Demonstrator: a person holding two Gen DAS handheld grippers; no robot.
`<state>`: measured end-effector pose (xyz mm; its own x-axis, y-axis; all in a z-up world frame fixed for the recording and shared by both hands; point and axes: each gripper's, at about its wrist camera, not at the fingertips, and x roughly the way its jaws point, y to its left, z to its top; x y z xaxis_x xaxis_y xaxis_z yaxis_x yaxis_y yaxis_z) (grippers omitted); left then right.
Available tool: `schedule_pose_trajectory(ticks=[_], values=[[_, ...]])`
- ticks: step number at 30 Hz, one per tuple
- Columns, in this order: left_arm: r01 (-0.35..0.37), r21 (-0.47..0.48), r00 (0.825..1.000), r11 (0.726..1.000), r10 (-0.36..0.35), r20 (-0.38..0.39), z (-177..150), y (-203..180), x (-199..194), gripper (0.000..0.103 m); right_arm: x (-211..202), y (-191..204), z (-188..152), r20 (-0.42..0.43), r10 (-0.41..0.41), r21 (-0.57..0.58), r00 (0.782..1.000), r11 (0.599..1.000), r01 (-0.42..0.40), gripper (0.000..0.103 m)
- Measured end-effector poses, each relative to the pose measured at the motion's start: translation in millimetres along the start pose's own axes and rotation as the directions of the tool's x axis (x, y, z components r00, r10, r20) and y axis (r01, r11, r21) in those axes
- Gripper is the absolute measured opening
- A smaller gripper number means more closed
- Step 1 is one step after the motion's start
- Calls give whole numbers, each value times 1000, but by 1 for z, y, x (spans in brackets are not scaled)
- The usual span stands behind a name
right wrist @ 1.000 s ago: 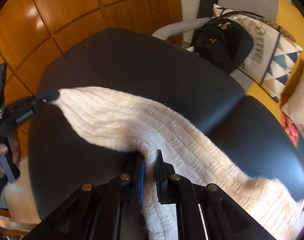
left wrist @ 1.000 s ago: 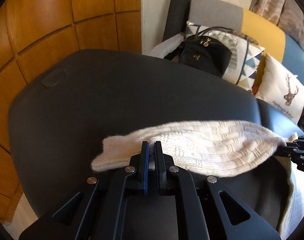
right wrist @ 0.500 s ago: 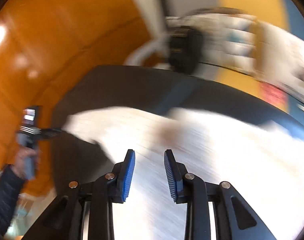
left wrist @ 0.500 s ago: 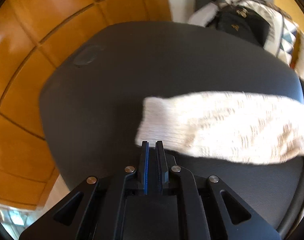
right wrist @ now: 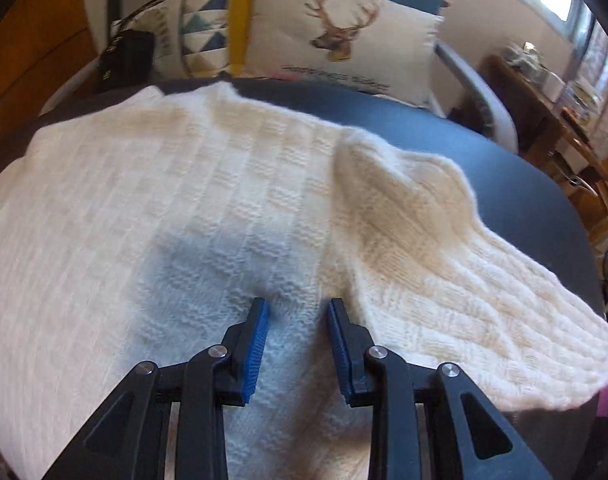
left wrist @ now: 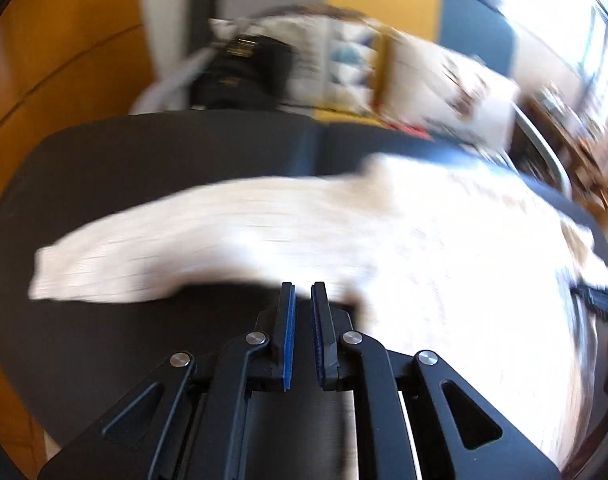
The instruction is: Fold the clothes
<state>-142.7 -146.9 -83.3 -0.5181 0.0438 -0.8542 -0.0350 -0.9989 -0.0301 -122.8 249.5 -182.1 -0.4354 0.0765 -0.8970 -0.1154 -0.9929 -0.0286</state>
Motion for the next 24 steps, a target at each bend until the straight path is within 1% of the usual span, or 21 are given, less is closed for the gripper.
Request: schedule_pose_trajectory(ticks=[1, 2, 3, 4, 5, 6, 8, 9, 10, 11, 12, 13, 14, 15, 17, 18, 19, 20, 21, 22, 24], values=[[19, 21, 1000, 1000, -19, -15, 2, -17, 8, 8, -1, -7, 0, 2, -9, 20, 1000, 1000, 9, 29], [42, 48, 999, 998, -41, -26, 4, -34, 14, 8, -8, -23, -7, 19, 57, 81, 998, 995, -58, 29], [63, 81, 998, 995, -61, -28, 4, -50, 16, 8, -15, -40, -14, 39, 122, 140, 992, 982, -126, 29], [80, 114, 997, 990, -78, -25, 3, -64, 16, 8, -23, -57, -21, 63, 184, 198, 981, 961, -193, 29], [97, 148, 995, 984, -95, -21, 2, -76, 15, 8, -30, -74, -29, 91, 243, 254, 966, 932, -259, 31], [113, 184, 994, 976, -111, -18, 2, -87, 13, 8, -38, -100, -45, 131, 291, 322, 948, 892, -318, 31], [154, 245, 988, 957, -154, -18, 0, -110, 11, 8, -52, -150, -78, 218, 371, 443, 903, 786, -430, 33], [188, 264, 982, 946, -188, -25, -1, -121, 11, 8, -53, -170, -103, 246, 384, 499, 890, 737, -456, 35], [214, 275, 976, 937, -213, -34, -3, -134, 12, 8, -50, -186, -115, 271, 384, 564, 883, 680, -469, 37], [233, 281, 972, 931, -230, -46, -3, -146, 14, 8, -48, -203, -128, 296, 382, 624, 876, 617, -480, 41], [253, 286, 967, 924, -247, -57, -4, -159, 16, 8, -47, -229, -149, 322, 383, 690, 866, 531, -492, 42], [270, 289, 963, 918, -261, -69, -6, -169, 18, 8, -47, -247, -167, 331, 369, 732, 868, 480, -483, 42], [285, 290, 958, 914, -273, -82, -8, -176, 19, 8, -45, -259, -183, 322, 334, 767, 886, 457, -451, 43], [298, 291, 954, 909, -282, -96, -11, -183, 22, 9, -42, -270, -200, 313, 299, 799, 901, 430, -420, 46], [320, 295, 947, 901, -295, -126, -16, -199, 29, 9, -35, -282, -226, 323, 243, 843, 914, 364, -395, 46], [323, 299, 946, 898, -294, -138, -18, -205, 32, 9, -27, -283, -233, 320, 215, 862, 923, 338, -377, 46], [320, 305, 946, 897, -287, -149, -21, -211, 34, 9, -22, -286, -237, 312, 189, 875, 931, 324, -359, 46], [317, 311, 947, 896, -282, -154, -23, -215, 34, 9, -18, -289, -240, 327, 170, 878, 930, 310, -365, 46], [313, 317, 948, 895, -277, -155, -24, -216, 33, 9, -18, -295, -241, 354, 151, 874, 923, 297, -384, 44], [310, 322, 949, 895, -273, -156, -26, -217, 32, 9, -17, -297, -237, 353, 127, 876, 927, 301, -375, 44], [302, 334, 952, 893, -263, -157, -29, -219, 30, 9, -15, -302, -225, 340, 72, 881, 938, 323, -345, 44]])
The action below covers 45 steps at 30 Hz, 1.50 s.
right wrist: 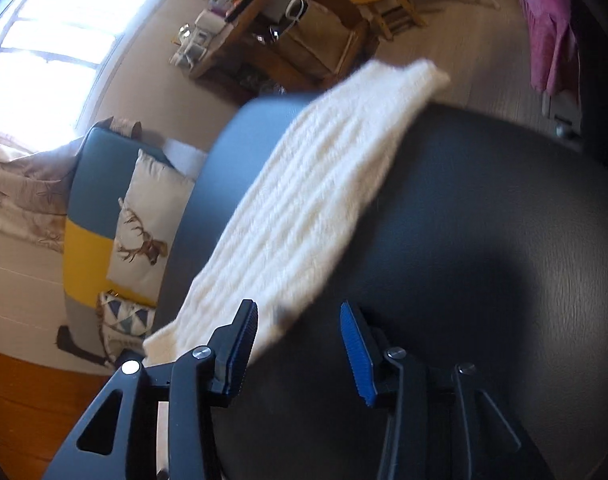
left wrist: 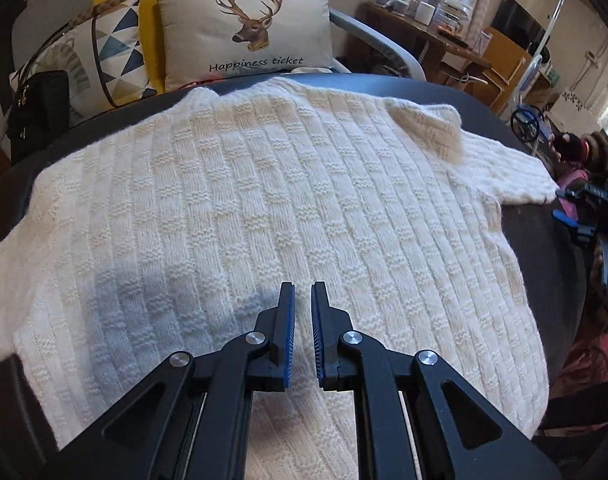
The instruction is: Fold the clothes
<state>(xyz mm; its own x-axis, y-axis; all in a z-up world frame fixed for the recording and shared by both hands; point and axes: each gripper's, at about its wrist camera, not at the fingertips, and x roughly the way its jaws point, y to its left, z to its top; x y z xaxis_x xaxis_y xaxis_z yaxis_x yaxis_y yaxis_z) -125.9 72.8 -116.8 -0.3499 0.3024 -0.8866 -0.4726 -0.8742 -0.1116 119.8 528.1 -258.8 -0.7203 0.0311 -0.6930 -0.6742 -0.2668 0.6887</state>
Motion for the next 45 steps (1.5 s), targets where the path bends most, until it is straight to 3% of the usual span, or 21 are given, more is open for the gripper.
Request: schedule_pose_trajectory(ticks=[4, 6, 7, 11, 15, 18, 19, 20, 21, 22, 23, 25, 28, 33, 37, 40, 42, 45], values=[[2, -8, 1000, 1000, -2, -5, -5, 7, -5, 9, 11, 13, 16, 38, -67, -32, 997, 997, 69, 41], [5, -25, 1000, 1000, -5, -8, -7, 12, -6, 9, 16, 22, 21, 40, -128, -77, 991, 988, 131, 10], [5, -33, 1000, 999, -5, -9, -9, 13, -7, 10, 17, 28, 23, 42, -158, -105, 986, 981, 162, 4], [-1, -45, 1000, 999, 1, -4, -12, 16, -10, 10, -8, 61, 16, 126, -193, -282, 973, 933, 222, 5], [2, -39, 1000, 999, -2, -3, -17, 16, -10, 10, -50, 86, -10, 249, -249, -402, 936, 852, 334, 1], [7, -42, 1000, 999, -8, -8, -18, 15, -7, 10, -42, 64, -16, 218, -364, -390, 905, 818, 423, 4], [8, -43, 1000, 999, -9, -10, -17, 14, -6, 10, -37, 56, -17, 182, -352, -385, 918, 834, 396, 5], [10, -41, 1000, 999, -11, -9, -16, 13, -7, 10, -37, 49, -17, 132, -280, -355, 951, 882, 309, 5], [14, -38, 1000, 999, -14, -6, -15, 12, -8, 10, -37, 42, -16, 88, -204, -319, 975, 921, 222, 20], [17, -36, 1000, 999, -17, -2, -14, 12, -9, 10, -40, 37, -13, 79, -145, -268, 986, 950, 161, 29], [20, -33, 1000, 999, -20, 2, -13, 11, -11, 10, -43, 31, -7, 81, -85, -199, 993, 975, 100, 31], [28, -28, 1000, 999, -28, 10, -11, 10, -13, 10, -46, 14, 6, 106, -47, -43, 993, 998, 51, 33], [43, -27, 999, 999, -42, 18, -10, 9, -16, 10, -46, -8, 21, 136, -65, 66, 989, 996, 56, 37], [41, -17, 999, 999, -41, -2, -10, 7, -11, 11, -30, -21, 38, 112, -109, 98, 988, 990, 99, 39], [47, -25, 999, 999, -47, -5, -10, 8, -11, 11, -14, -17, 46, 120, -163, 81, 979, 985, 154, 40], [48, -31, 999, 998, -48, -1, -9, 10, -13, 11, -5, -3, 52, 117, -247, 18, 962, 969, 246, 39], [49, -37, 999, 998, -49, 3, -9, 11, -14, 11, -2, 9, 51, 118, -295, -56, 948, 951, 303, 9], [50, -50, 999, 997, -50, 16, -11, 13, -16, 11, -4, 25, 49, 145, -326, -150, 934, 926, 347, 5]])
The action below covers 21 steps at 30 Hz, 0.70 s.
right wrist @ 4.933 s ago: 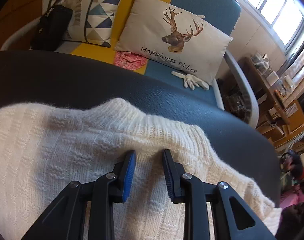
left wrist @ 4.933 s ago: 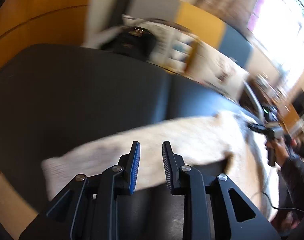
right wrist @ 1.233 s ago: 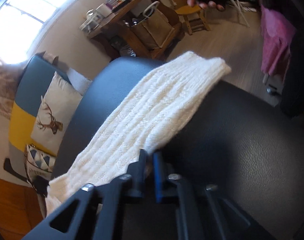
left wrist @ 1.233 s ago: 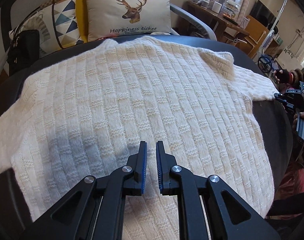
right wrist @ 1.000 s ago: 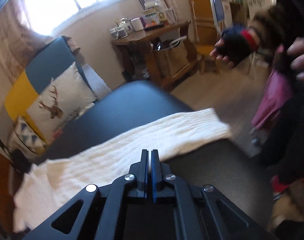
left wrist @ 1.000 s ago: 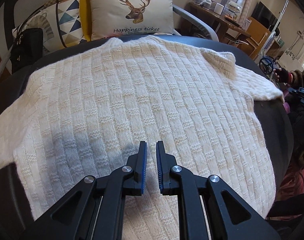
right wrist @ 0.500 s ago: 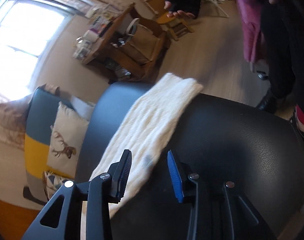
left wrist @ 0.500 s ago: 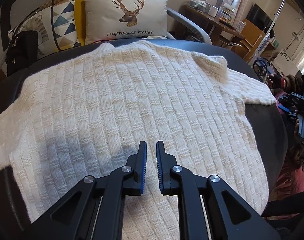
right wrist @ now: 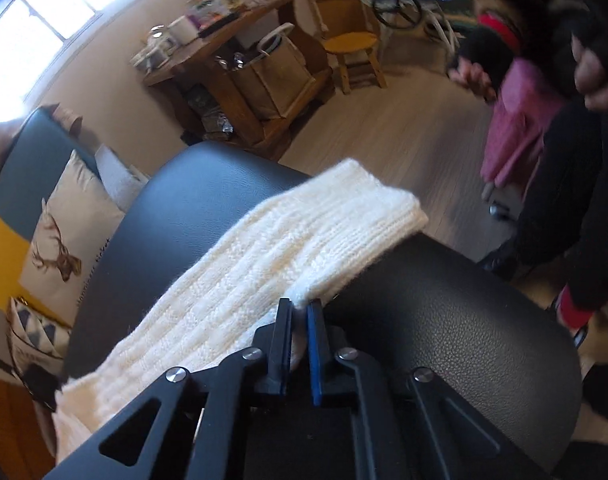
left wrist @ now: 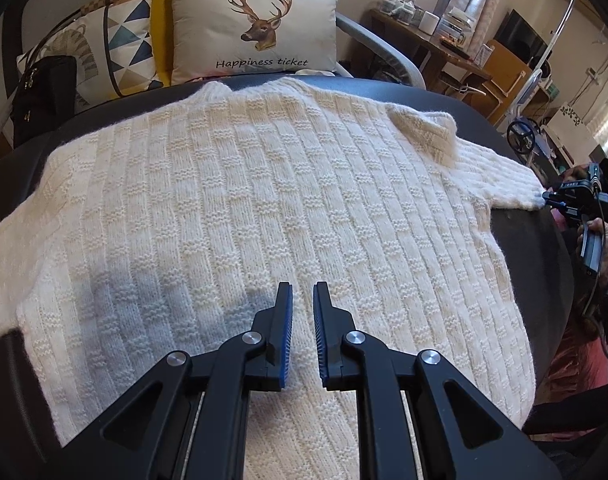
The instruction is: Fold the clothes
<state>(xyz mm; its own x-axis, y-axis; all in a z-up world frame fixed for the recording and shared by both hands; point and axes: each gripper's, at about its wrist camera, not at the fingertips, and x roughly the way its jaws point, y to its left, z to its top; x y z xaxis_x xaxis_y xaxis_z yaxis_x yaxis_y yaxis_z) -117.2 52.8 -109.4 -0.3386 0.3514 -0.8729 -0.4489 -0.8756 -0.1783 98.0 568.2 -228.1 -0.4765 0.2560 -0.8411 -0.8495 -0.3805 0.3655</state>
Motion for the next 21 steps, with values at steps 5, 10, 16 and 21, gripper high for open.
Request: schedule_pose_trajectory(ticks=[5, 10, 16, 21], values=[[-15, -11, 1000, 1000, 15, 12, -6, 4, 0, 11, -50, 7, -17, 104, -32, -130, 994, 990, 46, 5], [-15, -28, 1000, 1000, 15, 15, -4, 13, -1, 11, -43, -10, -33, 73, -157, -193, 985, 967, 169, 16], [-62, 9, 991, 998, 60, 118, 29, 39, -31, 12, -89, 54, -53, 241, -37, -395, 970, 909, 132, 27], [-87, -34, 987, 996, 90, 131, 68, 63, -10, 19, -39, 201, -105, -184, 266, -677, 946, 663, -319, 31]])
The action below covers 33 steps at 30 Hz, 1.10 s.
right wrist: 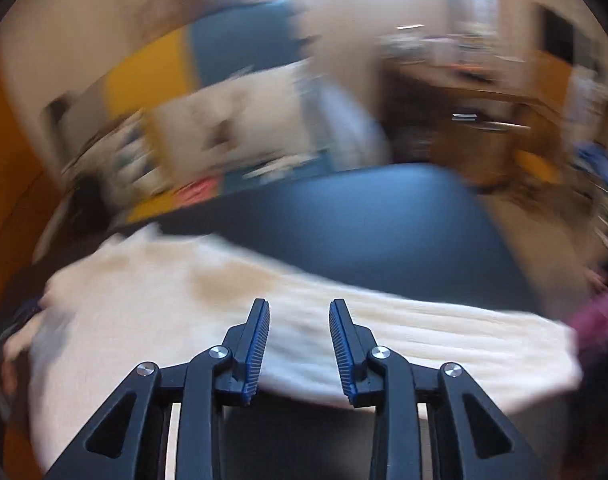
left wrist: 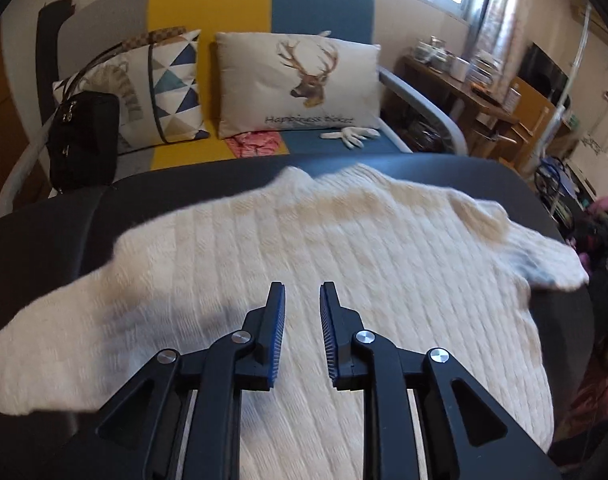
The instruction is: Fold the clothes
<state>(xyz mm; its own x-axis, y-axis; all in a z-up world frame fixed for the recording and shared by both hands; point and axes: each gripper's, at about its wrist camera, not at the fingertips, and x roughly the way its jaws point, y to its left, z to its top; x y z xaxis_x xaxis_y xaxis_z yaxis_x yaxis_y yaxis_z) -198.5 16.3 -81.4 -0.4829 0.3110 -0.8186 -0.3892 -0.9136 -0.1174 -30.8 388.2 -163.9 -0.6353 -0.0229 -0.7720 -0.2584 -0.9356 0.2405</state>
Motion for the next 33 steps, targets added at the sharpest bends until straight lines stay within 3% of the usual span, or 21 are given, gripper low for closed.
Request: schedule_pose_trajectory(ticks=[1, 5, 7, 11, 13, 16, 18, 20, 22, 24, 27, 28, 32, 33], values=[[-4, -9, 1000, 1000, 3, -6, 6, 4, 10, 19, 21, 19, 7, -37, 67, -45, 997, 997, -69, 31], [-21, -21, 999, 1000, 20, -34, 21, 9, 43, 19, 88, 93, 38, -165, 63, -244, 984, 964, -103, 31], [-33, -16, 998, 999, 32, -52, 27, 10, 60, 19, 119, 106, 42, -209, 40, -288, 977, 952, -100, 31], [-69, -2, 988, 998, 68, -138, 34, 13, 101, 19, 170, 110, 44, -269, -147, -341, 952, 939, 49, 29], [-74, 5, 990, 997, 74, -118, 35, 12, 112, 19, 171, 107, 51, -224, -189, -351, 956, 931, 102, 28], [-136, 96, 984, 986, 145, -101, 48, -6, 120, 19, 178, 101, 65, -130, -368, -391, 921, 873, 294, 29], [-99, 139, 991, 985, 111, -77, 58, -16, 113, 19, 169, 94, 80, -179, -219, -313, 959, 937, 155, 29], [-51, 174, 998, 983, 54, -13, 70, -22, 97, 19, 156, 95, 94, -209, -67, -271, 976, 962, 8, 31], [-46, 192, 999, 980, 47, -1, 83, -19, 96, 20, 150, 115, 104, -246, 63, -269, 967, 954, -131, 37], [-9, 199, 999, 980, 15, -33, 95, -11, 103, 20, 151, 144, 113, -297, 170, -269, 940, 929, -253, 42], [98, 198, 989, 975, -74, -127, 100, 3, 123, 20, 171, 175, 122, -359, 179, -306, 916, 904, -297, 47], [111, 208, 986, 972, -81, -149, 101, 8, 129, 20, 180, 188, 123, -400, 187, -297, 897, 900, -320, 48], [176, 241, 966, 954, -120, -231, 94, 10, 146, 20, 222, 202, 121, -497, 127, -317, 858, 894, -316, 51], [197, 247, 960, 949, -135, -247, 92, 8, 150, 20, 229, 203, 120, -513, 119, -316, 850, 895, -315, 56]])
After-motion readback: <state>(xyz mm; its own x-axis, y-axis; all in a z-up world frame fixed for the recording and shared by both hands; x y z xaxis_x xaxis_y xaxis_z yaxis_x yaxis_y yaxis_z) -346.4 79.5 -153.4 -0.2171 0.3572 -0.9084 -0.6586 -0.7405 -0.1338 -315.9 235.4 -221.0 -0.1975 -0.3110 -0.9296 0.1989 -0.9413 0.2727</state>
